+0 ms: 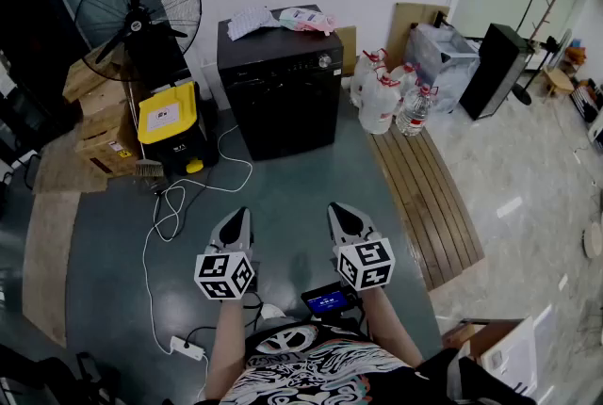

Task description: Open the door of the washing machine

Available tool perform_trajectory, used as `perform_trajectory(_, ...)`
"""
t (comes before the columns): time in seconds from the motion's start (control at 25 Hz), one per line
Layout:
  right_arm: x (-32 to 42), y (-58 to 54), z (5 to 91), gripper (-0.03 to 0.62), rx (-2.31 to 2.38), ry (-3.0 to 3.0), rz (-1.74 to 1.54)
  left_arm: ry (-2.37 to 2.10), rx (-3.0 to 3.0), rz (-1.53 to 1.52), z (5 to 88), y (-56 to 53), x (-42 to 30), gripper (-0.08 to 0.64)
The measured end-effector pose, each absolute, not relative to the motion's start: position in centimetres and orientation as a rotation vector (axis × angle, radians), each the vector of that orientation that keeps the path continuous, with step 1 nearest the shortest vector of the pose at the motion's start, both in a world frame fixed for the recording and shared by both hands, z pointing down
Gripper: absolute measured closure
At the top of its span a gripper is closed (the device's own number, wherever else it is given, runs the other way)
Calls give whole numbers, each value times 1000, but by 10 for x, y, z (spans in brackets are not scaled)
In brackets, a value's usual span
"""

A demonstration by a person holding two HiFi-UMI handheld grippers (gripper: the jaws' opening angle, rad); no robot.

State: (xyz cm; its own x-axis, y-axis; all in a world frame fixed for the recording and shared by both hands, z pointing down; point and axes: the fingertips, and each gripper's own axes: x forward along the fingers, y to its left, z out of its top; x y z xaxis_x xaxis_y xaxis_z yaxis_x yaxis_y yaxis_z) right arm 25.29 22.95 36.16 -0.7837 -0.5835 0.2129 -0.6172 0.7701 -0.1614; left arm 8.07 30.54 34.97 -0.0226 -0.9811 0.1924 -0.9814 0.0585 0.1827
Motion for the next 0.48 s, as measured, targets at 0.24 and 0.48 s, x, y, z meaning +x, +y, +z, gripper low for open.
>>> perform_trajectory(0.24, 239, 232, 369, 591, 910, -2809, 336, -2076, 1974, 7, 355, 309, 76, 558)
perform_trajectory(0.48, 228, 214, 377, 589, 915, -2800, 393, -2042, 1992, -58, 360, 301, 66, 481)
